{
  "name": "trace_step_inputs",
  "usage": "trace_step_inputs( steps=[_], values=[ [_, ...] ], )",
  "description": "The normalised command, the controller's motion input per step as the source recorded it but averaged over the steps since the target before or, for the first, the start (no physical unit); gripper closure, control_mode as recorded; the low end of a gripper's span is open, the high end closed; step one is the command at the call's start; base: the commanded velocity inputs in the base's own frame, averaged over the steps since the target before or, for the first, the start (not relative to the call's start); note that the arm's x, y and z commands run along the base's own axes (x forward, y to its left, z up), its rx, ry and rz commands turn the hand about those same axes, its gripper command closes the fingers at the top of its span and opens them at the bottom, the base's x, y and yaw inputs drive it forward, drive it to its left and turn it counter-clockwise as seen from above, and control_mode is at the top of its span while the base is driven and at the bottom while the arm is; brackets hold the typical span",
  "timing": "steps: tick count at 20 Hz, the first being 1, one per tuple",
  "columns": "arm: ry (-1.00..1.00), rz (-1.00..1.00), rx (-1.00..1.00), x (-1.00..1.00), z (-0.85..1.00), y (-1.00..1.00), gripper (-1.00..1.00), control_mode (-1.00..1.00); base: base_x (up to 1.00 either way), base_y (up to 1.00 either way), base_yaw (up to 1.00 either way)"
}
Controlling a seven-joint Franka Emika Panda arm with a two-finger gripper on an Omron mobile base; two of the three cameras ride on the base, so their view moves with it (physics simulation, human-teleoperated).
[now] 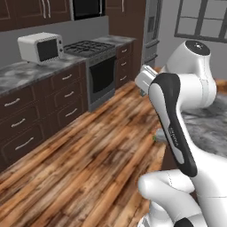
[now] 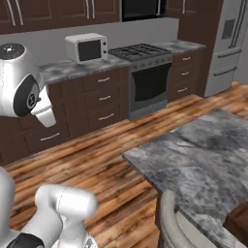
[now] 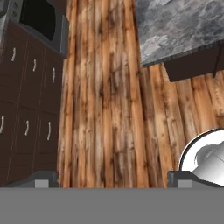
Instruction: There is a tray on the dining counter. Grab the cup, mug, and pitcher and place them on the tray. The pitcher may be placed next to the tray if it cannot fit the tray.
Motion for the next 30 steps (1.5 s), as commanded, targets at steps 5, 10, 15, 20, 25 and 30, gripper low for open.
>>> trace_step_inputs(
  steps=[5, 10, 15, 20, 25, 30],
  values=[
    [0.00, 0.00, 0.00, 0.00, 0.00, 0.00, -1.00, 1.00, 1.00, 0.34, 0.00],
    [0.00, 0.00, 0.00, 0.00, 0.00, 0.00, -1.00, 1.00, 1.00, 0.19, -0.30],
    [0.00, 0.00, 0.00, 0.00, 0.00, 0.00, -1.00, 1.00, 0.81, 0.52, -0.74],
    [0.00, 0.00, 0.00, 0.00, 0.00, 0.00, -1.00, 1.00, 0.79, 0.71, -0.77],
    [0.00, 0.00, 0.00, 0.00, 0.00, 0.00, -1.00, 1.00, 0.86, 0.71, -0.74],
    [0.00, 0.00, 0.00, 0.00, 0.00, 0.00, -1.00, 1.00, 1.00, 0.51, -0.63]
  ],
)
